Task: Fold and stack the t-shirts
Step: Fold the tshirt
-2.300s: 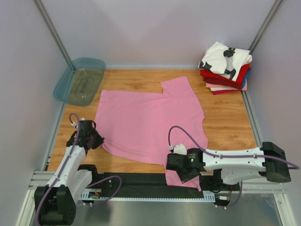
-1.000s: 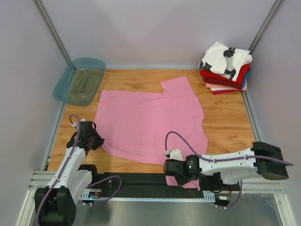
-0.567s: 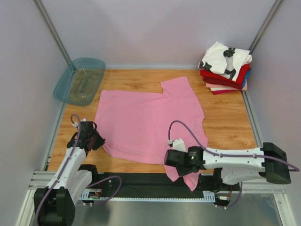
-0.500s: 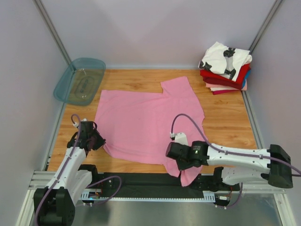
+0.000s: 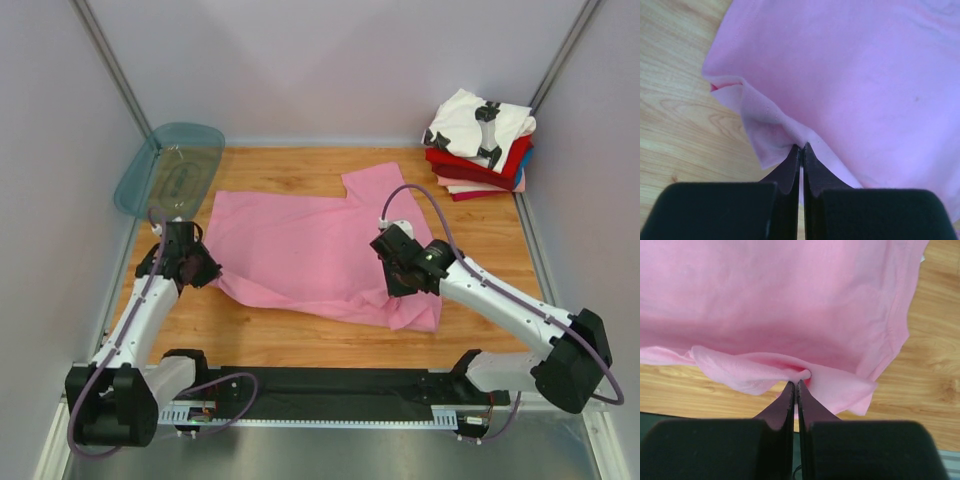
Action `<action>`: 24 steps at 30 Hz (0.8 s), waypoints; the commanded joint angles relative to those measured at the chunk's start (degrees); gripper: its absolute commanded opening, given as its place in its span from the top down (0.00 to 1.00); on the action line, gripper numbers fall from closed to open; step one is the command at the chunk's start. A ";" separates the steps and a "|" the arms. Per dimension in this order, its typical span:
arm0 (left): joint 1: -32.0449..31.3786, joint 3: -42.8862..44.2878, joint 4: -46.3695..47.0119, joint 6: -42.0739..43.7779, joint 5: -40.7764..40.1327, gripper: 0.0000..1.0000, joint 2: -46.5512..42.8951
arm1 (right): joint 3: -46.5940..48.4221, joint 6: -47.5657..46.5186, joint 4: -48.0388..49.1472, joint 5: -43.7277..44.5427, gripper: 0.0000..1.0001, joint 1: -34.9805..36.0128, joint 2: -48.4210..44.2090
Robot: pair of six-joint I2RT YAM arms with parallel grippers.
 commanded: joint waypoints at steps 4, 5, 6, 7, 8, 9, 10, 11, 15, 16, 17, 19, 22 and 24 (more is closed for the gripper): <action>-0.19 4.37 -0.23 2.19 -0.99 1.00 6.17 | 3.69 -8.79 5.18 -2.60 1.00 -5.71 3.65; -0.19 4.46 0.39 2.01 -0.99 1.00 6.70 | 4.22 -9.15 5.18 -2.52 1.00 -6.07 4.09; -0.19 4.72 0.57 1.75 -1.08 1.00 7.75 | 5.10 -10.02 5.36 -2.34 1.00 -6.42 4.36; -0.19 4.81 0.57 1.75 -0.99 1.00 8.28 | 5.54 -10.46 5.62 -2.34 1.00 -6.95 4.71; -0.19 5.42 0.57 1.75 -2.56 1.00 8.81 | 6.07 -10.82 5.80 -2.34 1.00 -7.30 5.50; -0.19 5.77 0.48 1.84 -3.10 1.00 9.69 | 7.38 -11.25 5.71 -2.25 1.00 -7.48 5.94; -0.19 6.21 0.31 1.84 -3.45 1.00 10.13 | 8.09 -11.87 5.54 -2.08 1.00 -8.09 6.64; -0.19 6.30 0.22 1.75 -3.80 1.00 11.01 | 8.96 -12.22 5.27 -1.82 1.00 -8.18 7.69; -0.19 7.09 0.65 1.22 -4.77 1.00 14.08 | 11.25 -13.19 5.71 -1.19 1.00 -9.32 10.77; -0.19 7.35 0.66 1.22 -4.77 1.00 14.87 | 11.60 -13.45 5.97 -1.46 1.00 -9.93 11.30; -0.19 7.88 0.48 1.05 -4.86 1.00 16.62 | 11.70 -13.80 6.15 -1.63 1.00 -10.29 12.09; -0.10 8.50 0.74 0.87 -5.21 1.00 18.21 | 12.48 -13.81 6.41 -1.81 1.00 -11.34 14.02; -0.02 9.64 1.18 0.34 -5.30 1.00 21.38 | 13.19 -13.89 7.29 -1.73 1.00 -12.40 17.19; 0.16 10.43 1.71 0.17 -5.48 0.98 23.84 | 14.15 -13.90 7.91 -1.12 1.00 -13.10 19.38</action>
